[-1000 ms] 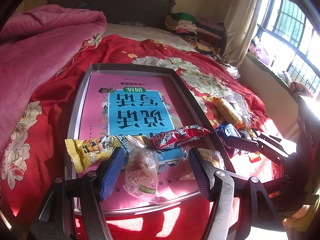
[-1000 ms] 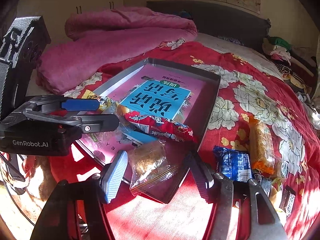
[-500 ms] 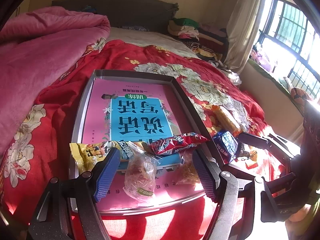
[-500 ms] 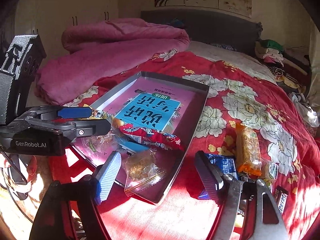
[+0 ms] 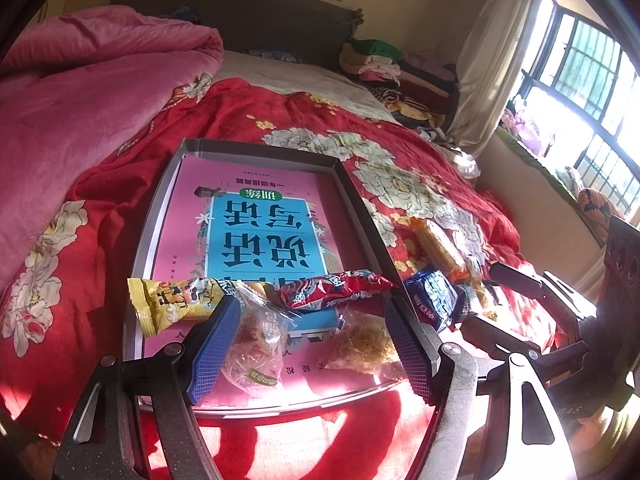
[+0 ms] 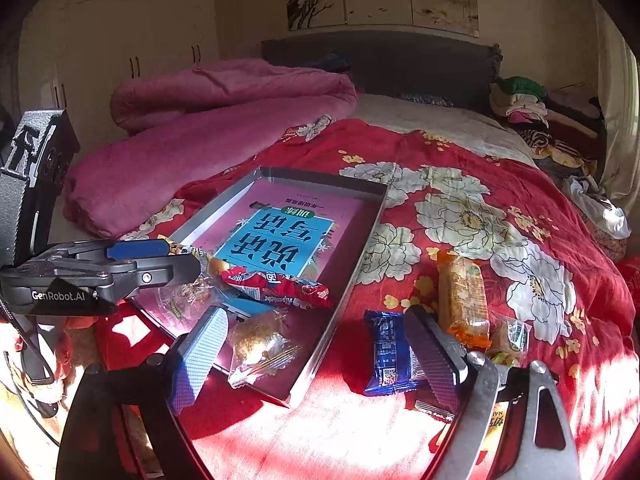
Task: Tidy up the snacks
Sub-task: 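Move both open tools back from the tray to the snack pile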
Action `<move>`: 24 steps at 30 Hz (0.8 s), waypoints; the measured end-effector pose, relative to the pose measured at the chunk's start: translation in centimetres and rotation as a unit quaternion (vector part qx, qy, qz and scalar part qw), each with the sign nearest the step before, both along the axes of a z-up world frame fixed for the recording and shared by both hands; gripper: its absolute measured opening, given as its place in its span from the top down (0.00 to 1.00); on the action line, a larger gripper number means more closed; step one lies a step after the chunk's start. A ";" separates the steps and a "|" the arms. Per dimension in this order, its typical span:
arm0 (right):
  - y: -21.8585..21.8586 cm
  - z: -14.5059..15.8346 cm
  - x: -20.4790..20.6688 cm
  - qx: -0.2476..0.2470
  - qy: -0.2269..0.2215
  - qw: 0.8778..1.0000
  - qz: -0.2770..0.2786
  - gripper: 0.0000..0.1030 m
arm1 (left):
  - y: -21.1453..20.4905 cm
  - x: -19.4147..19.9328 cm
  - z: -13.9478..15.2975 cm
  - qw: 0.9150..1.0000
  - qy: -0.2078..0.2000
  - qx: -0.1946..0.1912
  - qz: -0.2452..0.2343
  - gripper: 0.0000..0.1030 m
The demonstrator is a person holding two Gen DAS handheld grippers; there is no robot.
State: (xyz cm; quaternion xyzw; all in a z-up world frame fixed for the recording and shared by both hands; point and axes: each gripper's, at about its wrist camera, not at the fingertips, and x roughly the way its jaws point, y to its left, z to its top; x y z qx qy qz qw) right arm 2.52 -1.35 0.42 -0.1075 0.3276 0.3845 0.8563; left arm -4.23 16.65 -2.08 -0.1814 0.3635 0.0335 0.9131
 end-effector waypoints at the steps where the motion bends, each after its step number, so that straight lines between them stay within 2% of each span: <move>1: -0.3 0.1 0.1 0.004 -0.001 1.000 -0.003 0.11 | -0.2 -0.1 0.1 1.000 -0.001 -0.002 0.000 0.24; 7: -1.7 0.8 0.8 0.018 0.000 1.000 -0.020 0.10 | -0.5 -0.2 0.4 1.000 0.004 -0.012 0.004 0.23; 15: -2.9 2.5 0.9 0.026 -0.014 0.999 -0.029 0.09 | -1.0 -0.3 1.0 1.000 0.008 -0.004 0.014 0.23; 20: -3.4 4.3 1.4 0.033 -0.019 0.999 -0.032 0.09 | -1.6 -0.6 2.4 1.000 0.002 0.015 0.019 0.23; 24: -3.8 6.0 1.8 0.050 -0.023 0.998 -0.036 0.09 | -1.7 -0.8 3.3 1.000 0.000 0.009 0.025 0.23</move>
